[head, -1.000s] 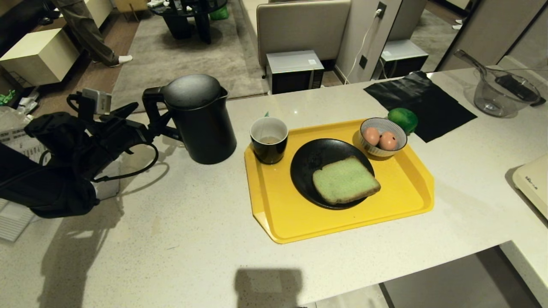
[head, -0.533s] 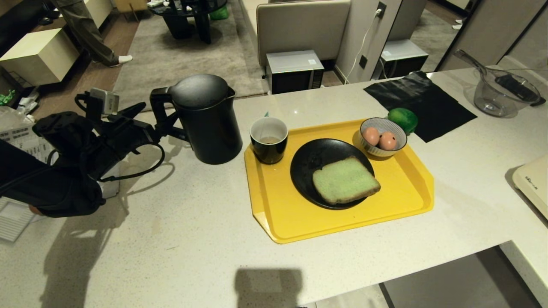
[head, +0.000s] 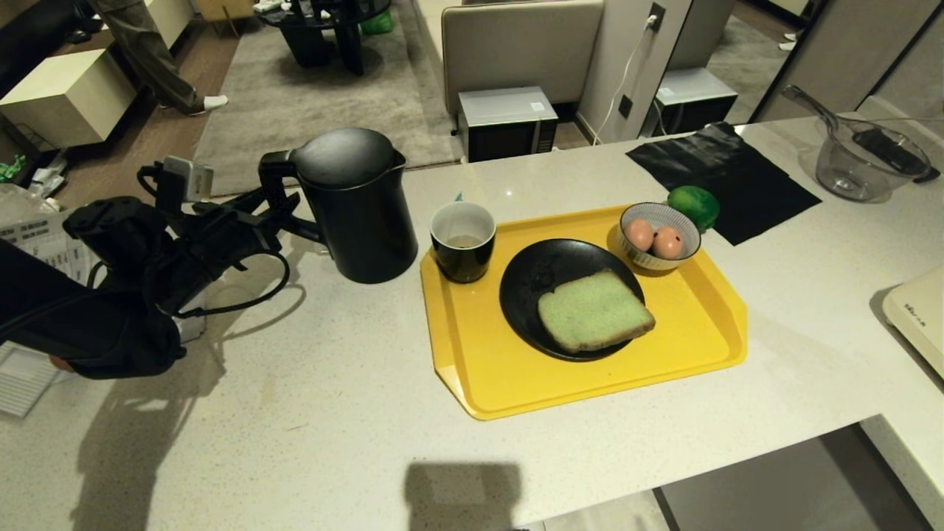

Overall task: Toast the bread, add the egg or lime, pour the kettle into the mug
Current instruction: Pick up the kettle

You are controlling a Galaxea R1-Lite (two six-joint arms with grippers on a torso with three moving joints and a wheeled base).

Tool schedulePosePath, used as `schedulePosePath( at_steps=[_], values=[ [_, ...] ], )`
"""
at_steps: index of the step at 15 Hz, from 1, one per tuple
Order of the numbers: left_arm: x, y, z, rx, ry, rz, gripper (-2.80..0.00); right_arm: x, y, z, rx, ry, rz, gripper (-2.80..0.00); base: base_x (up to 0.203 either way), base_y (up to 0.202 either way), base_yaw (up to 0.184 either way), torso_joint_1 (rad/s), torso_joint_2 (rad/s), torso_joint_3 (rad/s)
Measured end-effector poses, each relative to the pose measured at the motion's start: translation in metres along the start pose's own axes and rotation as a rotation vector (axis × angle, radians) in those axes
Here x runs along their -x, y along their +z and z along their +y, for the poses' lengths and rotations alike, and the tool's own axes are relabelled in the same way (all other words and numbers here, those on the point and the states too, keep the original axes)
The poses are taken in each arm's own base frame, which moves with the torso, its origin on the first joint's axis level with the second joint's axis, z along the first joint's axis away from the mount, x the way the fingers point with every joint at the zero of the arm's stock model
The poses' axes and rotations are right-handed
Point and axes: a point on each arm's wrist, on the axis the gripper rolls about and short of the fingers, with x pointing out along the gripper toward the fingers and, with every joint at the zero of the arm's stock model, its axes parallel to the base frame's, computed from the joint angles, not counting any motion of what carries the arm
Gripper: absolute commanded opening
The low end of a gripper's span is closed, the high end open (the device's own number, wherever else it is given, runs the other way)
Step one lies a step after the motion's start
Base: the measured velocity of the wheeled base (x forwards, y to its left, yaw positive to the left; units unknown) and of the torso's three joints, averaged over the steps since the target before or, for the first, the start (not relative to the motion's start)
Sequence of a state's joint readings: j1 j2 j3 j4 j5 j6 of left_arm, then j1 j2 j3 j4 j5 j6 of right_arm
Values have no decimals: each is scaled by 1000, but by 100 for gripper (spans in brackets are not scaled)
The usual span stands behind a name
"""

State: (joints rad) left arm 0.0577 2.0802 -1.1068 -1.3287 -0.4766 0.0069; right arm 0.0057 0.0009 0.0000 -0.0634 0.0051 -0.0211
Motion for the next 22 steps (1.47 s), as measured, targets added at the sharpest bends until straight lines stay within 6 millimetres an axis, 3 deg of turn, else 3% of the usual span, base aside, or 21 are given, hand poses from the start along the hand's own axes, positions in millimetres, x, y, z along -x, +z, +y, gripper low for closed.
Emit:
schedulePosePath(
  at_steps=[9,22],
  values=[
    [1,7,0,-17,2,-14,-280,0,0,0,0,1,0,-280,0,0,0,0,0,0],
    [-12,78,7,-117,12,-216,-280,0,0,0,0,0,0,-280,0,0,0,0,0,0]
  ],
)
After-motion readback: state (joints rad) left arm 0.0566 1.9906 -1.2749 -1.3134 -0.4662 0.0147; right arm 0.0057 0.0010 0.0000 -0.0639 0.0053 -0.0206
